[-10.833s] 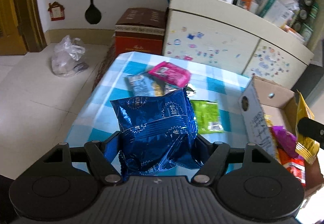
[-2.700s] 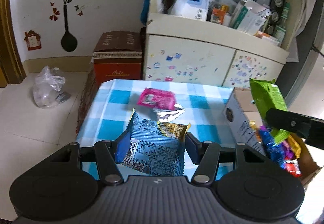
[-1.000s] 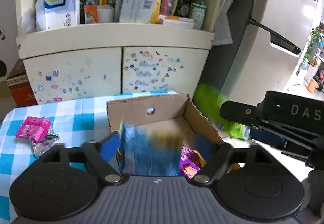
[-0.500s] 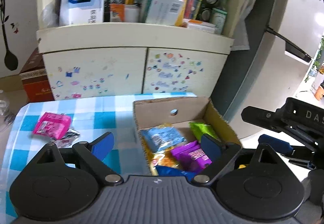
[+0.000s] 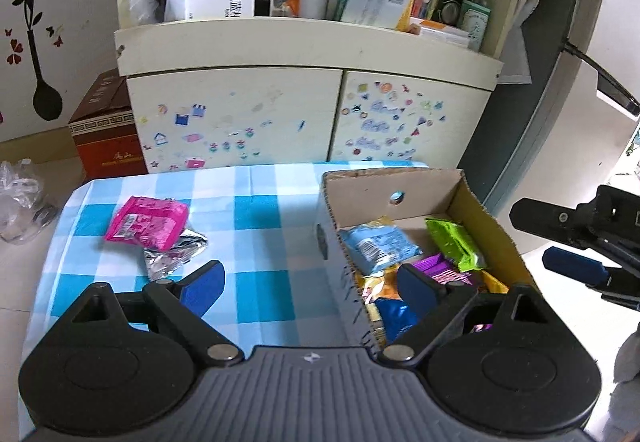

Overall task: Organize snacks
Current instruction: 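Move both grippers back over the pink and silver foil packets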

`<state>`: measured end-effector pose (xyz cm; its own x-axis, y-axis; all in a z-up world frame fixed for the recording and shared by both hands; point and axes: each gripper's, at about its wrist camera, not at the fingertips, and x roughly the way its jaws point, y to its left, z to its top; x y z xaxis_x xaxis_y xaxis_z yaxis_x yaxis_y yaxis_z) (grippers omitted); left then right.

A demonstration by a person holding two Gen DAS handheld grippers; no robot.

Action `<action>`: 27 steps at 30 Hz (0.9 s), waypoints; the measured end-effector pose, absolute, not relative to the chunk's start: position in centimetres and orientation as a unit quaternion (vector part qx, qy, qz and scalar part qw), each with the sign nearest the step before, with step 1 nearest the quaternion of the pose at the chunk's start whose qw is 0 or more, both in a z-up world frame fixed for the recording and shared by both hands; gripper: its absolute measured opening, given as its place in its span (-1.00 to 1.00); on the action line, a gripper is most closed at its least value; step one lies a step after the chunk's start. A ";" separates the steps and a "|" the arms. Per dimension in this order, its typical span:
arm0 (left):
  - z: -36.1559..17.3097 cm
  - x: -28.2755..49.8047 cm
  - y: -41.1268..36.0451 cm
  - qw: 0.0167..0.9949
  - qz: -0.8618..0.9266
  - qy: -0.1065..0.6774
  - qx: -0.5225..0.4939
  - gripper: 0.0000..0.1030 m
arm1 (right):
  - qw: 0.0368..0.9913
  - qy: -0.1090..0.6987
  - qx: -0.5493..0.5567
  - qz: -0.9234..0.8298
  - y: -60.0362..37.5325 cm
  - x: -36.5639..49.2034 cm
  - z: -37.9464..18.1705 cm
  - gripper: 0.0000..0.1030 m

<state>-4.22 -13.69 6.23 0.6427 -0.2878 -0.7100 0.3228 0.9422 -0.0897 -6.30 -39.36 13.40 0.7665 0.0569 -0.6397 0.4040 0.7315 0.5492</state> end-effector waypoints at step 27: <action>5.0 0.4 1.9 0.911 -0.050 0.408 -0.021 0.88 | 0.903 0.360 0.233 -0.013 -30.4 -2.8 14.6 0.48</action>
<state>0.42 1.91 5.02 0.6622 -0.1075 -0.7415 0.0731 0.9942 -0.0789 -2.84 -30.36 14.65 0.7399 0.1447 -0.6569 0.1914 0.8909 0.4118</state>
